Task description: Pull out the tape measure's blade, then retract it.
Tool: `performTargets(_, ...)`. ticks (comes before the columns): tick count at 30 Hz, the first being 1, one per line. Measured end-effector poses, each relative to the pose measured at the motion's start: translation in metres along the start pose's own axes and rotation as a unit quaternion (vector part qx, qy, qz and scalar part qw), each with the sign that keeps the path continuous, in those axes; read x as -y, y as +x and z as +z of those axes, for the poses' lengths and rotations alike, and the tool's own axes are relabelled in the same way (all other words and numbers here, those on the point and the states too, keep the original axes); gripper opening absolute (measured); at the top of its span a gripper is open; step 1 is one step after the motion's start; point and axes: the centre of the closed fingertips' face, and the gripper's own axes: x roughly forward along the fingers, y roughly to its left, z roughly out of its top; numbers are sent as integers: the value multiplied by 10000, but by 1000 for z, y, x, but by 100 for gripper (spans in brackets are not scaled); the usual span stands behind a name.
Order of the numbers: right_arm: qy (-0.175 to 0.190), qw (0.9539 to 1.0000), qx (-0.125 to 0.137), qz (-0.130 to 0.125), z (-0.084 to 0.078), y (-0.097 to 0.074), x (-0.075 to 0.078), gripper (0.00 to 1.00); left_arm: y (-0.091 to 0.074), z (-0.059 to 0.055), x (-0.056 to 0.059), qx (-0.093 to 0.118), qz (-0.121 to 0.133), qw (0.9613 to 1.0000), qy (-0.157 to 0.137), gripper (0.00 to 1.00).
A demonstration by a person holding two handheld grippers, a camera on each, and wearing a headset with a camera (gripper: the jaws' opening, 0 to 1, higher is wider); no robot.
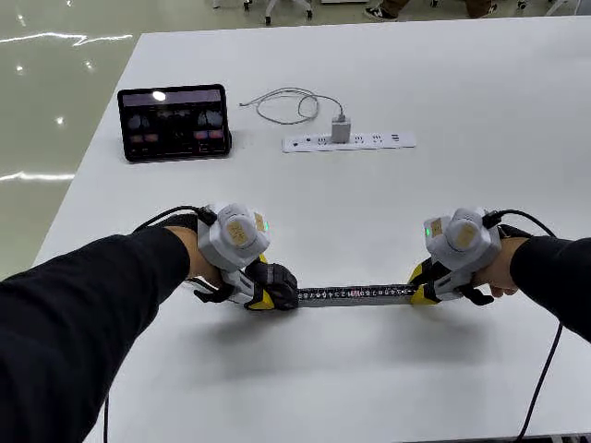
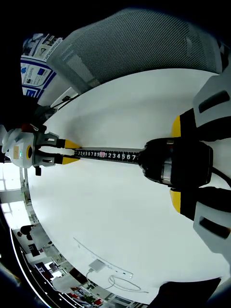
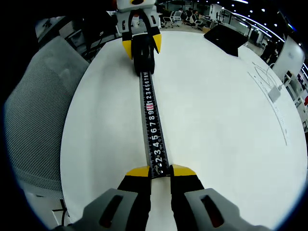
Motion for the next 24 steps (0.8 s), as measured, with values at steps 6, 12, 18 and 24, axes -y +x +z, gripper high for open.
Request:
performTargets(6, 18, 10000, 25, -36, -1, -3, -2, 10, 0, 0, 0, 21, 2, 10000, -16, 32)
performTargets(12, 73, 10000, 11, -66, -8, -9, -2, 10, 0, 0, -1, 36, 0, 10000, -42, 32)
performTargets(18, 49, 10000, -12, -72, -10, -11, -3, 10, 1, 0, -1, 46, -3, 10000, -53, 32)
performTargets(24, 71, 9999, -23, -91, -12, -13, -3, 10, 1, 1, -1, 68, 12, 10000, -72, 32)
